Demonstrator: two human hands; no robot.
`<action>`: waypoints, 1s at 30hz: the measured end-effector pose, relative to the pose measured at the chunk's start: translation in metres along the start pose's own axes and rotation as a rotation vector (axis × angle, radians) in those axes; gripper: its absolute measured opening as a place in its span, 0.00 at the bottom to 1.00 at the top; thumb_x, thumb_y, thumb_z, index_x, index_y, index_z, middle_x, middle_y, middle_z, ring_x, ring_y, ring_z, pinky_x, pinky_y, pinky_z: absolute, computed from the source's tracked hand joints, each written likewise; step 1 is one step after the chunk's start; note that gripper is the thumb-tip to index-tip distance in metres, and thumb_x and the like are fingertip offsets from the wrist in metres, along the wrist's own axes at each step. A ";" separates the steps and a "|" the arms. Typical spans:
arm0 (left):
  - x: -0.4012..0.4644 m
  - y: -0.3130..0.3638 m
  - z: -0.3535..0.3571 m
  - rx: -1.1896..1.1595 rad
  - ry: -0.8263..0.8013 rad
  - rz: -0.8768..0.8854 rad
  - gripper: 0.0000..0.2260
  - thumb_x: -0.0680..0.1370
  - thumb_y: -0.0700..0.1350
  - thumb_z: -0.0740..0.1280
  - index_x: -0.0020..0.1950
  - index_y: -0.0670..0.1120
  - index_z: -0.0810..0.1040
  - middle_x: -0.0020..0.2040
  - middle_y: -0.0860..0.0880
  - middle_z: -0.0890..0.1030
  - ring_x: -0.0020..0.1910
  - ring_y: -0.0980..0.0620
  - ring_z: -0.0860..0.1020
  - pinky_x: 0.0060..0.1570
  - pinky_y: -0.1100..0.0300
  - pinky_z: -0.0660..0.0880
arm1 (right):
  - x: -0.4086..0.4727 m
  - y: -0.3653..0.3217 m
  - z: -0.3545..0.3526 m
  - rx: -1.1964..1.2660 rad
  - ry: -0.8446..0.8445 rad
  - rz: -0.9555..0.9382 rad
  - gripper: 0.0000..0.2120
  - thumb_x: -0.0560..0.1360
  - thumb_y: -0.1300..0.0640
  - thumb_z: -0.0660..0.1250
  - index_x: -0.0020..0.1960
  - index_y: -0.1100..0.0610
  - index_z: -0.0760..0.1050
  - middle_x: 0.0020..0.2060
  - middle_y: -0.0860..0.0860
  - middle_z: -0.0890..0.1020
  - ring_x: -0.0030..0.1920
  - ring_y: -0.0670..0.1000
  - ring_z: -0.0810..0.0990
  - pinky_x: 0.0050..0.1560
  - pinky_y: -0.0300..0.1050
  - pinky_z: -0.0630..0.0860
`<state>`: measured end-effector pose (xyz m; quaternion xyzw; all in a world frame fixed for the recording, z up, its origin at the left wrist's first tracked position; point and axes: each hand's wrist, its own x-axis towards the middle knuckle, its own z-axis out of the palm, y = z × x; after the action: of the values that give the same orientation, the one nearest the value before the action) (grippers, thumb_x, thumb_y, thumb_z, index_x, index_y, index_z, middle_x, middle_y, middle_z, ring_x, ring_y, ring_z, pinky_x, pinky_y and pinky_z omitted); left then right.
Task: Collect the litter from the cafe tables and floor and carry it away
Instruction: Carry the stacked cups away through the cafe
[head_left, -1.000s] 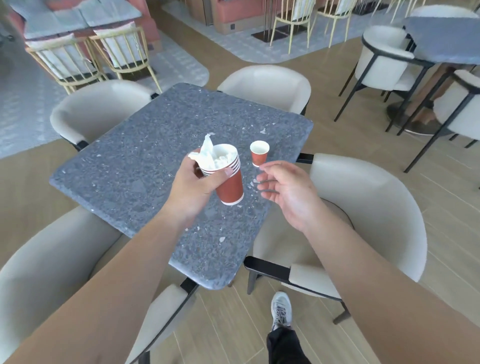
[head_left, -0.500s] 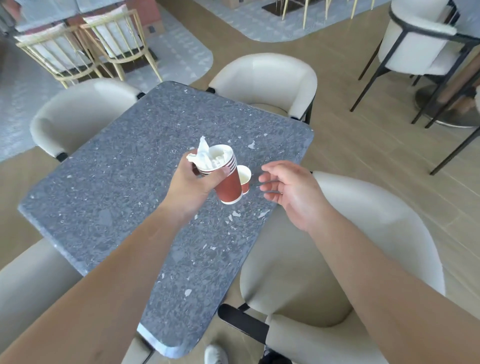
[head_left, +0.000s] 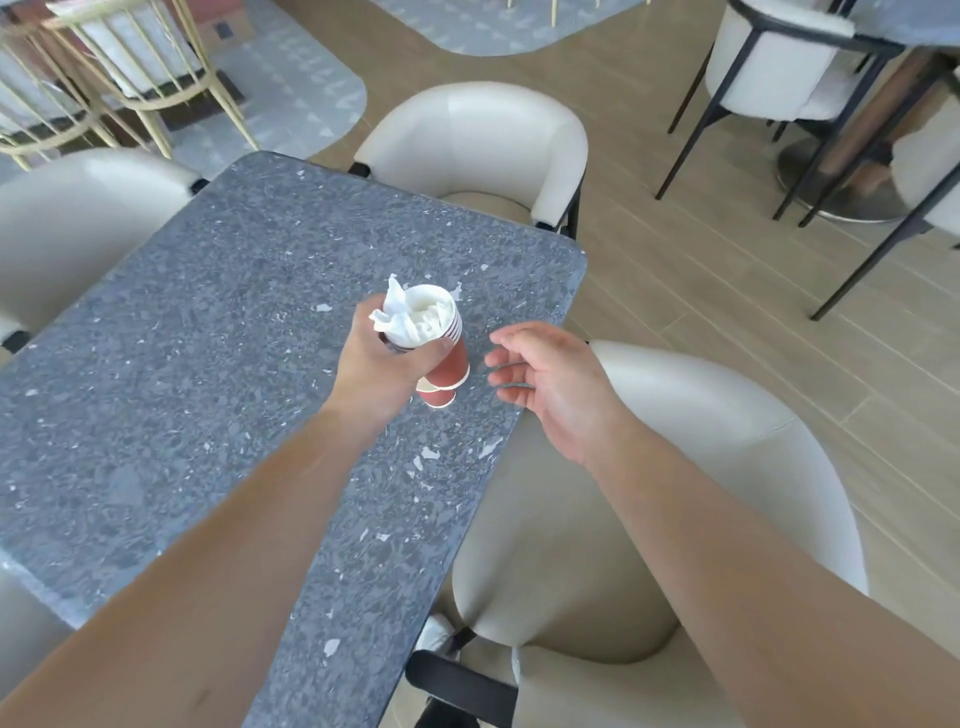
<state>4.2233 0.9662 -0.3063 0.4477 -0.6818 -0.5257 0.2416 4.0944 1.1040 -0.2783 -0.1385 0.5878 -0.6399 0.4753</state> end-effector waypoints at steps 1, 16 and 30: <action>0.003 -0.001 0.002 0.001 0.014 -0.007 0.33 0.58 0.60 0.78 0.61 0.59 0.73 0.54 0.55 0.82 0.50 0.62 0.82 0.47 0.63 0.75 | 0.003 0.000 0.000 0.004 0.009 0.003 0.03 0.76 0.60 0.66 0.45 0.56 0.78 0.33 0.48 0.82 0.34 0.47 0.79 0.36 0.39 0.75; 0.041 -0.069 0.014 0.108 0.024 -0.132 0.34 0.67 0.45 0.82 0.66 0.59 0.67 0.59 0.54 0.78 0.53 0.58 0.79 0.51 0.62 0.76 | 0.046 0.018 -0.006 0.016 0.101 0.089 0.02 0.76 0.59 0.66 0.46 0.56 0.78 0.33 0.48 0.82 0.32 0.47 0.78 0.35 0.38 0.75; 0.044 -0.093 0.014 0.215 -0.018 -0.254 0.34 0.67 0.49 0.81 0.68 0.58 0.68 0.53 0.58 0.78 0.47 0.61 0.76 0.40 0.62 0.70 | 0.052 0.034 0.003 -0.043 0.104 0.122 0.03 0.76 0.59 0.67 0.45 0.55 0.79 0.33 0.48 0.82 0.33 0.47 0.79 0.36 0.40 0.75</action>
<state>4.2238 0.9307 -0.4036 0.5489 -0.6741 -0.4800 0.1175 4.0854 1.0665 -0.3276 -0.0792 0.6326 -0.6032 0.4792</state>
